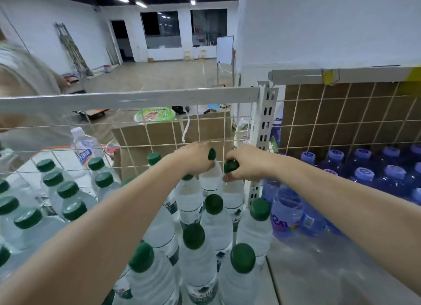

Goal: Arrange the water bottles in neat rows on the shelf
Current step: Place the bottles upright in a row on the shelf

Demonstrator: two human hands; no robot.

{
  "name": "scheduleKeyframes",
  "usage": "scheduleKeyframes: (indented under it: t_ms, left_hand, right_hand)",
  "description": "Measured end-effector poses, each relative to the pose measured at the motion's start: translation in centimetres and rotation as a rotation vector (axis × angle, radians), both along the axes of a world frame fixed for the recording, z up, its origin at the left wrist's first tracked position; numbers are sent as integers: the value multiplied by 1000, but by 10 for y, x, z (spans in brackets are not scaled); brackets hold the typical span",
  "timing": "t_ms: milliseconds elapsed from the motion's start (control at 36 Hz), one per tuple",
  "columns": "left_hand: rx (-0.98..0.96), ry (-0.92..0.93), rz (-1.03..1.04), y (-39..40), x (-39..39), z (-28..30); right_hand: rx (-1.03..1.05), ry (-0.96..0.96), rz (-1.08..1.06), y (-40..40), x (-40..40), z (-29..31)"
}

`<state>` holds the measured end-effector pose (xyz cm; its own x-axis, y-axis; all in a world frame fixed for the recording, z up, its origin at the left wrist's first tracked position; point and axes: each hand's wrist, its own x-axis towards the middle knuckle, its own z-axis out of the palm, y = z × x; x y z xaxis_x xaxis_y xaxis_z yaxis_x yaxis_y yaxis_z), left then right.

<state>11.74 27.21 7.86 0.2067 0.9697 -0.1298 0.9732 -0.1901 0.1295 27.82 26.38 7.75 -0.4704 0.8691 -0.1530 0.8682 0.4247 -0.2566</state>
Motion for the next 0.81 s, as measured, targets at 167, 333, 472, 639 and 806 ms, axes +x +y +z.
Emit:
scheduleKeyframes:
  t_ms: [167,333,472,639,806]
  left_hand:
    - [-50,-30,1,5,0,-5]
    - [-61,-33,-9,8,-4,-1]
    - [-51,-13,-15,18,-8,-5]
    - [-26,-38,-12,24,-6,-11]
    - [-30,-11,-27,26,-6,-10]
  right_hand:
    - [-63,33,-57,16,0,4]
    - [-41,12,-117,26,-2,5]
    - [-38,3,-165,32,-2,2]
    - [-88,49,-228,39,-6,-1]
    - [-75,28,-227,38,-12,-4]
